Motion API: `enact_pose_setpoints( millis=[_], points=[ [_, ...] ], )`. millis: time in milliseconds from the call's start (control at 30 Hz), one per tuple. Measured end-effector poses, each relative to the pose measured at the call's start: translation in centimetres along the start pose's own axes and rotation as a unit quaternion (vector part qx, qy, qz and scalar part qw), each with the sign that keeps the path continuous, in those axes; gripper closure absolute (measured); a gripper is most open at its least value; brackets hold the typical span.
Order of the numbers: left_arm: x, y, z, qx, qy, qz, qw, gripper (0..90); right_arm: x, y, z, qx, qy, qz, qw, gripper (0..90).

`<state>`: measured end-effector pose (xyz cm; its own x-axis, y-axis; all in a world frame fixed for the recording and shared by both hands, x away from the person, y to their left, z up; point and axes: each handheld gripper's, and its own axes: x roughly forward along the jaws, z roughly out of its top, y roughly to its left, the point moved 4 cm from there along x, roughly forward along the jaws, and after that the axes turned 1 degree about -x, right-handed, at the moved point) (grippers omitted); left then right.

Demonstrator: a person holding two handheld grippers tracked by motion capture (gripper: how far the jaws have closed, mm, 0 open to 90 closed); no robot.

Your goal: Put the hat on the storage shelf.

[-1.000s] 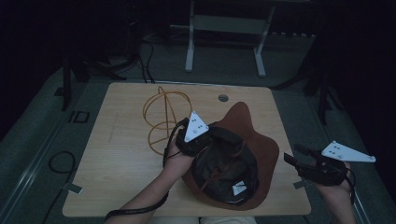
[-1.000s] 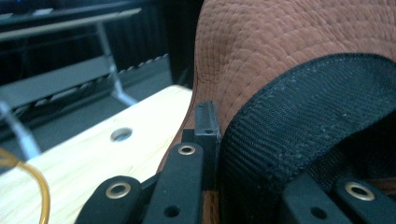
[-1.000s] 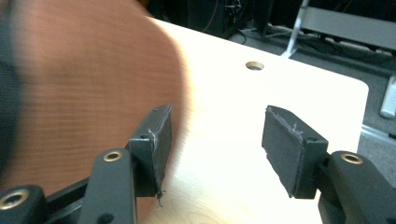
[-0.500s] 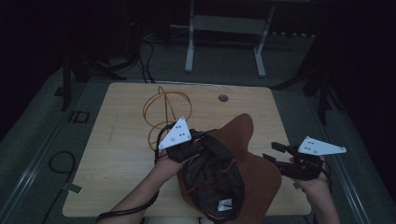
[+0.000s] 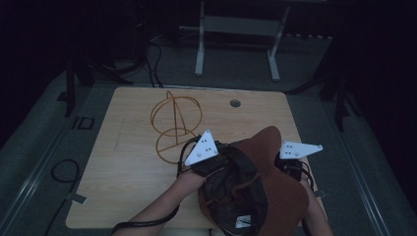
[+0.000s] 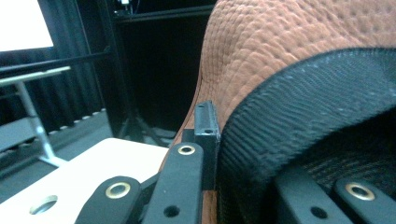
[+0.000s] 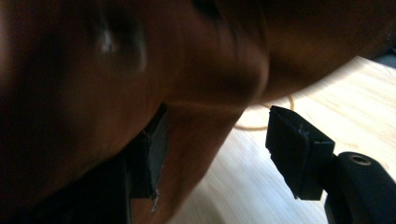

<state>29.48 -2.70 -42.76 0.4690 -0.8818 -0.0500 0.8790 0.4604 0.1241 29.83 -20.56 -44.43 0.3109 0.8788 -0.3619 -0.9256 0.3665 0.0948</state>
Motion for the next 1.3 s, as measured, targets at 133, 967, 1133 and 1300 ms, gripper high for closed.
enact_pose_setpoints(
  millis=[133,967,1133,1300],
  points=[
    [0.5,-0.4,0.2,0.002,0.004,0.003,1.0,86.2,0.1,-0.1,0.7,0.025,-0.026,0.031,0.9989,50.5],
    [-1.9,1.0,1.5,-0.007,0.021,0.018,0.9996,59.0,-3.5,-1.2,2.4,0.044,-0.082,0.004,0.9957,87.2],
    [-3.5,1.7,0.1,-0.012,0.04,0.034,0.9986,58.1,-4.7,-1.9,3.0,0.037,-0.088,-0.046,0.9944,87.2],
    [-5.4,2.2,-2.0,-0.026,0.053,0.053,0.9969,53.5,-5.7,-3.5,4.0,0.04,-0.109,-0.104,0.9879,87.2]
  ],
)
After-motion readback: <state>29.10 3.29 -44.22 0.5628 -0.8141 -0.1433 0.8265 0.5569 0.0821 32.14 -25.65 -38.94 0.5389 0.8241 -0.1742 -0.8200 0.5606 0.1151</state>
